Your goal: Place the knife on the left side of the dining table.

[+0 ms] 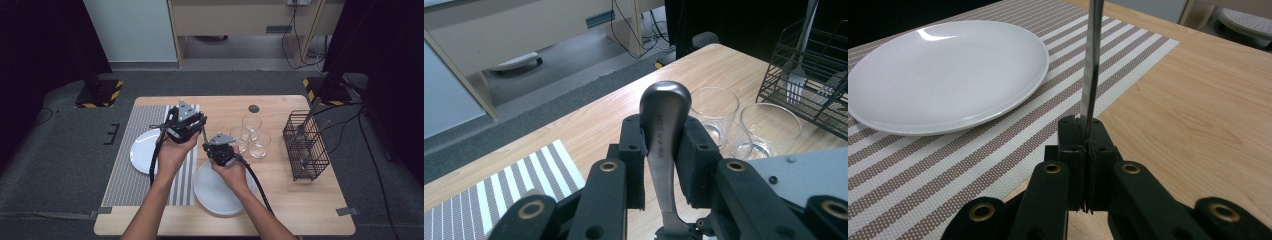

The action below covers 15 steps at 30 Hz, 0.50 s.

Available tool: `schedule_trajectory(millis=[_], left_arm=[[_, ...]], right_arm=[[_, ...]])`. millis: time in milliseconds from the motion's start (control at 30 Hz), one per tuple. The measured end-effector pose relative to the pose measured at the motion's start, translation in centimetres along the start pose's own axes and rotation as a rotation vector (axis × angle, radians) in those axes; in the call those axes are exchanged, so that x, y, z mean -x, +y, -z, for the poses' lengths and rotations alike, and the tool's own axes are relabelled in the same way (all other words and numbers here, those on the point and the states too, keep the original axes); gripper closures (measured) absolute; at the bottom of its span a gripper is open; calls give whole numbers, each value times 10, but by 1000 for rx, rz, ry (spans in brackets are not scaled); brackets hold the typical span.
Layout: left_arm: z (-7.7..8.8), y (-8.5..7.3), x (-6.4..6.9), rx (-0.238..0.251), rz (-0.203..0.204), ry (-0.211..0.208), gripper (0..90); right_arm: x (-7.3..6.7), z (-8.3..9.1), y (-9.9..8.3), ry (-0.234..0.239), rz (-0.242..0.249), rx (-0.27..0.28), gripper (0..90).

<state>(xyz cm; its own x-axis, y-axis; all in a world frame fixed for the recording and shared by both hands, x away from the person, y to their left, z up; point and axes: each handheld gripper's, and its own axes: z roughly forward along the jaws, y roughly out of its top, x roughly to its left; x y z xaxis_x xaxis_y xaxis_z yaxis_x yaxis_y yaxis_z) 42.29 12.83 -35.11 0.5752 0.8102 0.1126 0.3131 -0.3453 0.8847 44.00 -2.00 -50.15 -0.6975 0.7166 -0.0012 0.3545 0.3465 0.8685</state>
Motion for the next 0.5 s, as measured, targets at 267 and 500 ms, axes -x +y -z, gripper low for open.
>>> schedule_trajectory(millis=[267,500], left_arm=[[0,1,-2,1,23,-9,737],[0,1,-2,27,6,17,647]], right_arm=[[-1,2,-1,-6,9,15,892],[2,4,-2,9,12,18,893]])
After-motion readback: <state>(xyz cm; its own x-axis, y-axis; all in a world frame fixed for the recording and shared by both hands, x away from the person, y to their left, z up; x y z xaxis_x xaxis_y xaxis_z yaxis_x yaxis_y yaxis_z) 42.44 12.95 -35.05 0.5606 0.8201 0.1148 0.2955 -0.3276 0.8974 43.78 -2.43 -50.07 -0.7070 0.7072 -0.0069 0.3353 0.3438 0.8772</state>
